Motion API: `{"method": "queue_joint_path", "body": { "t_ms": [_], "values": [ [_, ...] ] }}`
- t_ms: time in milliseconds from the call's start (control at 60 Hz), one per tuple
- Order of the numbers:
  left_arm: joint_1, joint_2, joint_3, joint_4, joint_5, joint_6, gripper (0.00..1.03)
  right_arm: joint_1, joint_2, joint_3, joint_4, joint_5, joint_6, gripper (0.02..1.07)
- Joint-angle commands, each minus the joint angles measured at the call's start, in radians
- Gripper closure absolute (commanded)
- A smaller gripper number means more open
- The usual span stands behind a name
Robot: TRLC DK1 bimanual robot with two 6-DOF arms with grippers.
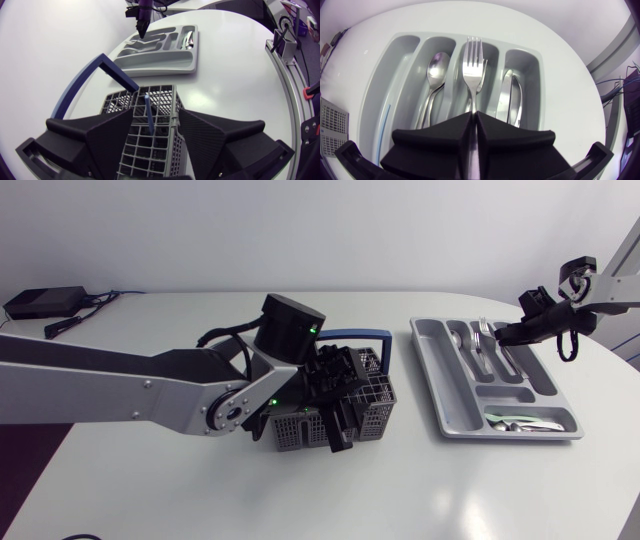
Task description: Unload the cutlery basket into the drawer organizer.
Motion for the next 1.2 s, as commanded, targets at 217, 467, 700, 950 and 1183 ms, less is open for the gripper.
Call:
{"method": "queue_joint_path", "body": {
  "t_ms": [217,467,700,950,1183],
  "values": [
    [0.001,-0.021,-0.021,0.011,-0.006,0.008,0.40,0.040,0.089,0.091,-0.080,0.062,0.076,1.01],
    [0.003,-0.024,-0.024,0.011,-0.006,0.008,0.40,0.077,0.132,0.149,-0.137,0.094,0.106,1.01],
    [0.003,-0.028,-0.027,0.011,-0.006,0.008,0.40,0.091,0.129,0.120,-0.145,0.097,0.108,0.78],
    [0.003,-0.025,-0.018,0.016,-0.006,0.014,0.39,0.045,-0.066,-0.093,-0.019,-0.024,0.037,0.44],
    [0.001,-0.013,-0.006,0.026,-0.006,0.017,0.39,0.023,-0.313,-0.400,0.118,-0.170,-0.050,0.43]
  ]
}}
